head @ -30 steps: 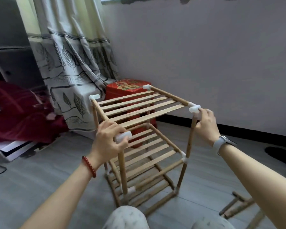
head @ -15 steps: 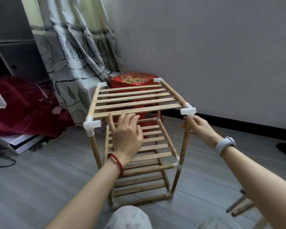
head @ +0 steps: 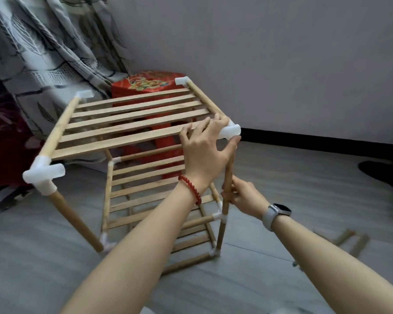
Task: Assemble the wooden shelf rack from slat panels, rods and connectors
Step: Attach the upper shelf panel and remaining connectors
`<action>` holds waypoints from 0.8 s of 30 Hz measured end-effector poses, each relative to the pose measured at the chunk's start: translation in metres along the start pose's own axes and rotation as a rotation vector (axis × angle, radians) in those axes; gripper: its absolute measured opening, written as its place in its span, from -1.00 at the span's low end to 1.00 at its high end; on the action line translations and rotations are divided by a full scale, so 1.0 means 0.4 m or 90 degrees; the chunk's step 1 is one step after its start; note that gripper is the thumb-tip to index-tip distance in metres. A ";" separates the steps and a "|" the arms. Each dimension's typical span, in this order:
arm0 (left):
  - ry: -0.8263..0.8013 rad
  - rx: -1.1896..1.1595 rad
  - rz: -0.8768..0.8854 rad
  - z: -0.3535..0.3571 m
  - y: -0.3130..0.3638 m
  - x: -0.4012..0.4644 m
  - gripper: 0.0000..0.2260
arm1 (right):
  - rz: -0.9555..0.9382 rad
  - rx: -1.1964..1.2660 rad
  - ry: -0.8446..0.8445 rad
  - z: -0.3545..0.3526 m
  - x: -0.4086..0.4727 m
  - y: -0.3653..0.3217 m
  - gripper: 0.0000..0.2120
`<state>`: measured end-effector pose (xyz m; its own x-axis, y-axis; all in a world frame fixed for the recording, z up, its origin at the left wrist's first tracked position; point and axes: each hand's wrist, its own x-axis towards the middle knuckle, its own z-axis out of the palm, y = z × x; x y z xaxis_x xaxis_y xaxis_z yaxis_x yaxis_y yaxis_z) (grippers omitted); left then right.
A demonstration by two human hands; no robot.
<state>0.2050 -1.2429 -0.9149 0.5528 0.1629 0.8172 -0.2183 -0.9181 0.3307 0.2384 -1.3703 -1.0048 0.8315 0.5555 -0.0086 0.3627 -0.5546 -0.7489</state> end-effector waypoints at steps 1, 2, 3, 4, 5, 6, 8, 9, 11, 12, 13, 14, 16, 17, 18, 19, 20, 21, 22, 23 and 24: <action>0.019 -0.009 0.004 0.008 0.000 -0.003 -0.71 | -0.003 0.008 0.012 0.007 -0.002 0.005 -0.87; 0.032 -0.017 0.007 0.015 0.000 -0.004 -0.73 | -0.006 0.012 0.023 0.012 -0.005 0.004 -0.90; 0.040 -0.029 0.007 0.024 0.001 -0.007 -0.75 | -0.008 0.010 0.033 0.020 -0.008 0.007 -0.91; 0.048 -0.043 0.008 0.032 0.001 -0.012 -0.76 | -0.008 0.007 0.042 0.030 -0.012 0.013 -0.90; 0.056 -0.059 0.017 0.038 0.003 -0.020 -0.77 | -0.008 0.008 0.050 0.042 -0.018 0.022 -0.90; 0.068 -0.078 0.033 0.048 0.004 -0.028 -0.78 | -0.008 0.007 0.061 0.050 -0.026 0.034 -0.89; 0.087 -0.108 0.074 0.061 0.010 -0.042 -0.79 | -0.015 -0.002 0.079 0.059 -0.042 0.051 -0.87; 0.087 -0.114 0.088 0.065 0.014 -0.047 -0.79 | -0.018 -0.008 0.088 0.061 -0.046 0.056 -0.85; 0.058 -0.124 0.092 0.062 0.025 -0.059 -0.78 | -0.009 -0.004 0.088 0.065 -0.059 0.057 -0.81; 0.041 -0.127 0.089 0.054 0.026 -0.065 -0.78 | -0.002 0.001 0.088 0.068 -0.065 0.054 -0.81; 0.024 -0.122 0.084 0.043 0.023 -0.064 -0.77 | -0.002 0.007 0.086 0.067 -0.066 0.047 -0.81; 0.003 -0.111 0.079 0.031 0.017 -0.063 -0.74 | 0.000 0.011 0.074 0.067 -0.067 0.040 -0.82; -0.034 -0.083 0.076 0.007 0.002 -0.054 -0.69 | 0.000 0.023 0.050 0.063 -0.062 0.027 -0.85; -0.053 -0.070 0.074 -0.002 -0.001 -0.050 -0.67 | 0.003 0.033 0.045 0.057 -0.060 0.021 -0.82; -0.066 -0.056 0.071 -0.014 0.003 -0.050 -0.65 | 0.006 0.047 0.041 0.051 -0.062 0.014 -0.79; -0.076 -0.042 0.066 -0.019 0.010 -0.052 -0.64 | 0.013 0.056 0.035 0.045 -0.061 0.010 -0.74; -0.082 -0.026 0.057 -0.020 0.017 -0.056 -0.64 | 0.019 0.060 0.028 0.041 -0.060 0.006 -0.71; -0.081 -0.004 0.045 -0.021 0.024 -0.061 -0.64 | 0.023 0.060 0.017 0.038 -0.059 0.002 -0.70; -0.074 0.019 0.033 -0.021 0.029 -0.065 -0.64 | 0.026 0.067 0.006 0.035 -0.055 -0.001 -0.73; -0.065 0.047 0.025 -0.021 0.035 -0.066 -0.63 | 0.031 0.079 -0.004 0.030 -0.054 -0.003 -0.78; -0.059 0.079 0.020 -0.022 0.039 -0.068 -0.60 | 0.033 0.092 -0.017 0.028 -0.051 -0.003 -0.80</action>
<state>0.1797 -1.2585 -0.9278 0.6198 0.1042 0.7778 -0.1393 -0.9608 0.2398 0.2163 -1.3740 -1.0112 0.8354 0.5458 -0.0658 0.2539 -0.4891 -0.8345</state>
